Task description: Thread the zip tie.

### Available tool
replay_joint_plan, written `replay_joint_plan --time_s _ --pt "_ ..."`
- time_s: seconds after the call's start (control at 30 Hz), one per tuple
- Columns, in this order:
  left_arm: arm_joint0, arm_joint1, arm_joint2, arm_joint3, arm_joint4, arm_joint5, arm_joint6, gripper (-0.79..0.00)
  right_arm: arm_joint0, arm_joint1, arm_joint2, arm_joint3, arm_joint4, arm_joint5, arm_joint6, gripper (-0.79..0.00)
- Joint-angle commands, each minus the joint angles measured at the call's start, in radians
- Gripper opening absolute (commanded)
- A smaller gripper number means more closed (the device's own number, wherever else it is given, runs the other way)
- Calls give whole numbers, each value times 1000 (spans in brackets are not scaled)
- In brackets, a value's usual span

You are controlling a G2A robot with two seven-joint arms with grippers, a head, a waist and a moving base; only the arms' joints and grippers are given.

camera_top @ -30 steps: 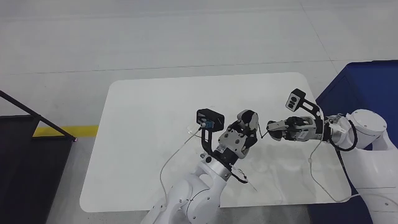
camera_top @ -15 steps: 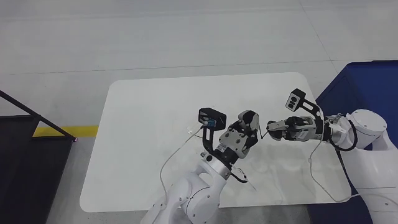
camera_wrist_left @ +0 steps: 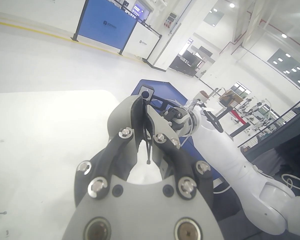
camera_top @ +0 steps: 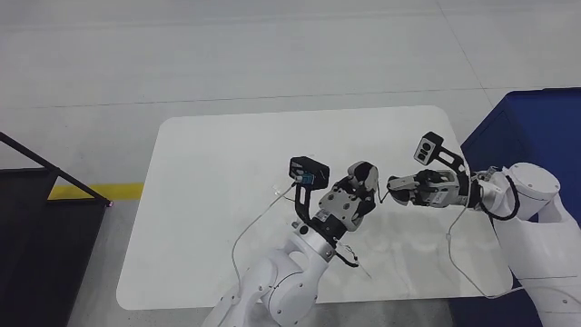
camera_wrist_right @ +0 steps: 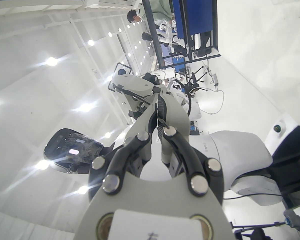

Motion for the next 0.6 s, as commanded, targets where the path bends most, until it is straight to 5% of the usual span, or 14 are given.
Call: replay_joint_plan --time_s 0.0,0.57 --pt "3 1 -2 -1 4 -4 5 -785 2 5 -16 2 22 6 -7 -785" --pt "29 2 -8 -14 -5 -23 34 -785 15 54 -103 25 197 63 -64 -785"
